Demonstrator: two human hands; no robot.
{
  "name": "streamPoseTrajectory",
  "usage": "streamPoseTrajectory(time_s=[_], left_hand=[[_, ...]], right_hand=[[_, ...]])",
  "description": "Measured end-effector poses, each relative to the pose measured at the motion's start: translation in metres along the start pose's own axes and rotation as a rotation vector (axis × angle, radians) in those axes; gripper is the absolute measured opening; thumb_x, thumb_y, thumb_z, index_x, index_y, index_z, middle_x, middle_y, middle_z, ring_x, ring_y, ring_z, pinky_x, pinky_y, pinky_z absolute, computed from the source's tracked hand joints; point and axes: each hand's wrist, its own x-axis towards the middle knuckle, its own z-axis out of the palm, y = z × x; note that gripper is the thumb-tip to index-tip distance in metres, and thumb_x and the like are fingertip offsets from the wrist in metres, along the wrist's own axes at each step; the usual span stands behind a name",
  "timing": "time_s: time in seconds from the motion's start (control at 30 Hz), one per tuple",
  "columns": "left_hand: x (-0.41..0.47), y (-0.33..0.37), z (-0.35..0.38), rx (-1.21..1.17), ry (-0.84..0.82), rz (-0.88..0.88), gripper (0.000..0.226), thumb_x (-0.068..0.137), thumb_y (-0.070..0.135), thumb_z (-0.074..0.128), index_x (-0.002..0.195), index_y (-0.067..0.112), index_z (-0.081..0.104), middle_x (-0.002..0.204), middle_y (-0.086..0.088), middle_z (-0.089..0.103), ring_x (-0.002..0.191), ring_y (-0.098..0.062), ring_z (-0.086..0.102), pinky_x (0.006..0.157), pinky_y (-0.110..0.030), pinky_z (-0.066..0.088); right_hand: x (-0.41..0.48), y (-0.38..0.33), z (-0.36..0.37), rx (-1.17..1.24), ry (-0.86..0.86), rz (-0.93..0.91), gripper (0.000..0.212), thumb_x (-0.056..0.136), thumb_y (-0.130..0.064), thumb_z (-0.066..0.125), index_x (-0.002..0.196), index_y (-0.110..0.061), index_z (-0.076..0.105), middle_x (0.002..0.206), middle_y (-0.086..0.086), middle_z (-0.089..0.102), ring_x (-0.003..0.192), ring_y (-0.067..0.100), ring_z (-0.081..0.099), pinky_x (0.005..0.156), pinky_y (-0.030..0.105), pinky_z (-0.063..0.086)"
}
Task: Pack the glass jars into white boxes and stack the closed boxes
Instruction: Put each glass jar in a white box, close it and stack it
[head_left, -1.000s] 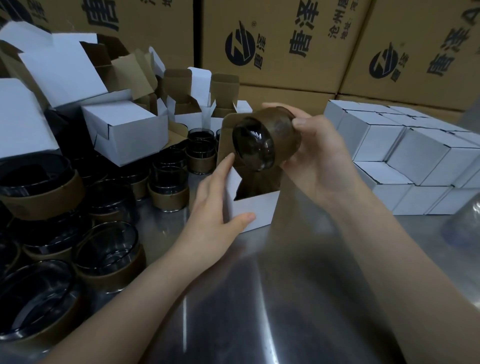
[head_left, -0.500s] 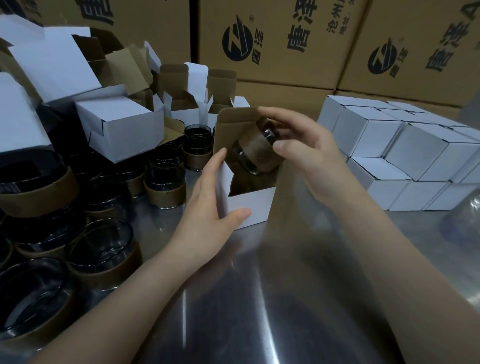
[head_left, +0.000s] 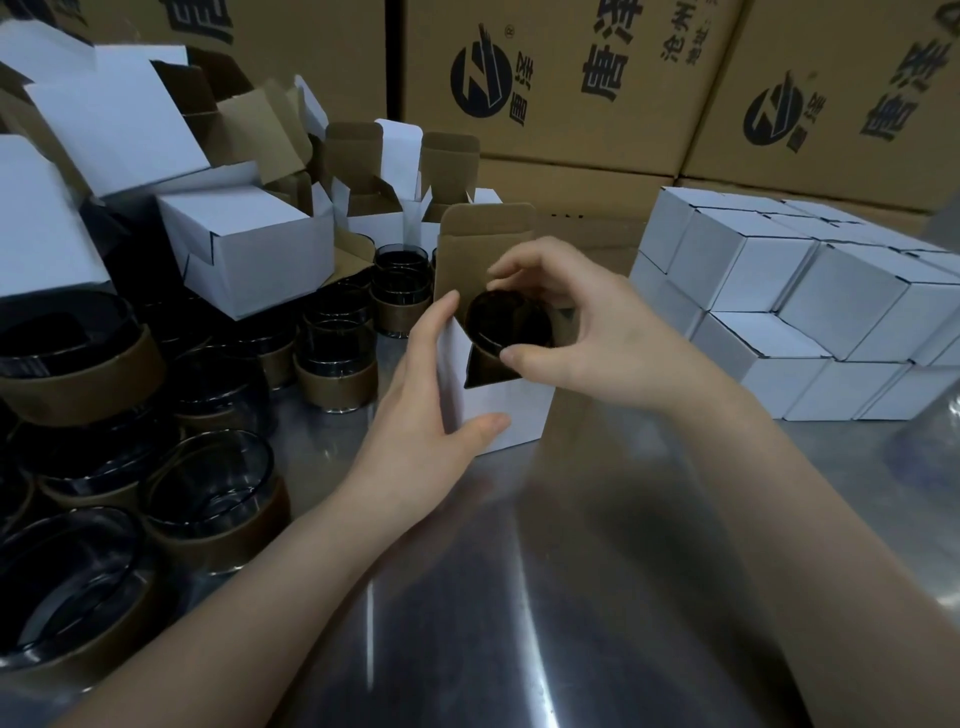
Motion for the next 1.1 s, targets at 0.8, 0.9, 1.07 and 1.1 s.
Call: streamPoseTrajectory(time_s=[0.8, 0.9, 1.07, 1.1], left_hand=[[0.002, -0.008, 0.003, 0.086, -0.042, 0.027, 0.096, 0.085, 0.021, 0.072, 0.142, 0.063, 0.006, 0.149, 0.028, 0.017, 0.111, 0.039, 0.01, 0.101, -0.016, 0.017], [0.003, -0.007, 0.003, 0.081, -0.056, 0.015, 0.097, 0.087, 0.021, 0.07, 0.138, 0.068, 0.003, 0.143, 0.029, 0.019, 0.117, 0.023, 0.02, 0.103, -0.02, 0.02], [0.004, -0.005, 0.001, 0.107, -0.087, 0.015, 0.095, 0.09, 0.022, 0.066, 0.128, 0.077, -0.002, 0.136, 0.029, 0.015, 0.107, 0.033, 0.02, 0.096, -0.008, 0.016], [0.004, -0.004, 0.0, 0.105, -0.092, 0.007, 0.093, 0.09, 0.023, 0.066, 0.13, 0.076, 0.0, 0.137, 0.028, 0.015, 0.111, 0.027, 0.021, 0.099, -0.013, 0.016]], right_hand=[[0.031, -0.027, 0.0, -0.476, -0.343, 0.268, 0.031, 0.077, -0.027, 0.072, 0.078, -0.024, 0.041, 0.078, -0.005, 0.046, 0.068, 0.009, 0.036, 0.057, 0.028, 0.022], [0.027, -0.024, 0.0, -0.451, -0.307, 0.239, 0.029, 0.077, -0.028, 0.072, 0.079, -0.025, 0.043, 0.078, -0.006, 0.047, 0.073, 0.008, 0.038, 0.058, 0.027, 0.022], [0.017, -0.016, -0.002, -0.248, -0.163, 0.164, 0.026, 0.077, -0.02, 0.071, 0.072, -0.025, 0.046, 0.095, 0.002, 0.066, 0.088, 0.015, 0.06, 0.071, 0.039, 0.049], [0.014, -0.013, -0.002, -0.155, -0.084, 0.148, 0.024, 0.077, -0.016, 0.069, 0.071, -0.025, 0.047, 0.101, 0.001, 0.069, 0.096, 0.016, 0.063, 0.08, 0.042, 0.053]])
